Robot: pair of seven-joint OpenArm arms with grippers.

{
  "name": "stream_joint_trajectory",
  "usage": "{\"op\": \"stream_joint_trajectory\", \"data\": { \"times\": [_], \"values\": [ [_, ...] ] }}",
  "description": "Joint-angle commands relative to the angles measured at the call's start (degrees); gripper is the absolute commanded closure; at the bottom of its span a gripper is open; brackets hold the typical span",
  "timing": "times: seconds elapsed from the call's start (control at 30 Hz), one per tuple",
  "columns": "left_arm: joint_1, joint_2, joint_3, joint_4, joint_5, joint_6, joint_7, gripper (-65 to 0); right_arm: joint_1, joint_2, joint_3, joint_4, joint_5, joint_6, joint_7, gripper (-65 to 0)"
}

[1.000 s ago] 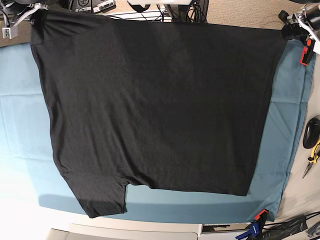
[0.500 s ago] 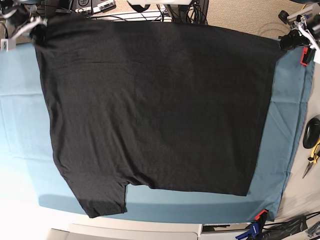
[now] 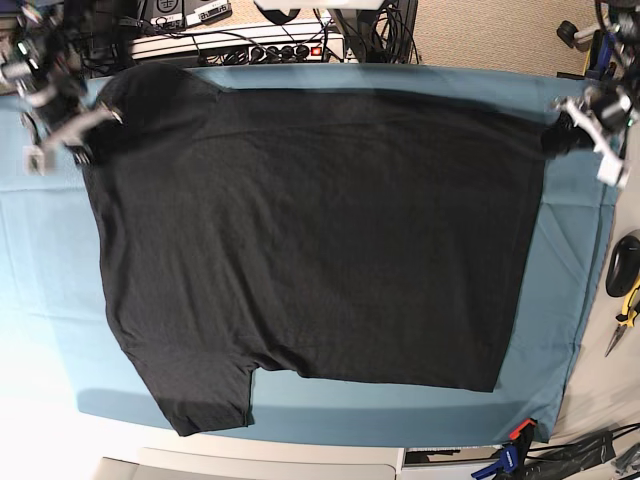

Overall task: Fold the T-shirt properly
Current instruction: 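Lower the shoulder edge onto the mat with both grippers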

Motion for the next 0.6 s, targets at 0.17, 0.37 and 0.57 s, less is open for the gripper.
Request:
{"op": "stream_joint_trajectory", "data": {
  "times": [0.17, 0.37, 0.57],
  "values": [
    [-5.4, -1.3, 5.5, 0.8, 6.4, 2.2, -2.9, 0.0, 8.4, 0.9, -5.9, -6.3, -7.8, -2.7, 6.3, 0.0],
    [-7.4, -1.2, 8.0, 0.7, 12.8, 5.3, -5.7, 0.0, 17.7, 1.0, -7.3, -22.4, -7.7, -2.6, 8.2, 0.0],
    [-7.7, -1.2, 8.0, 0.7, 16.4, 8.2, -10.0, 0.0, 23.6, 0.9, -7.3, -30.8, -5.4, -1.3, 8.6, 0.0]
  ]
}}
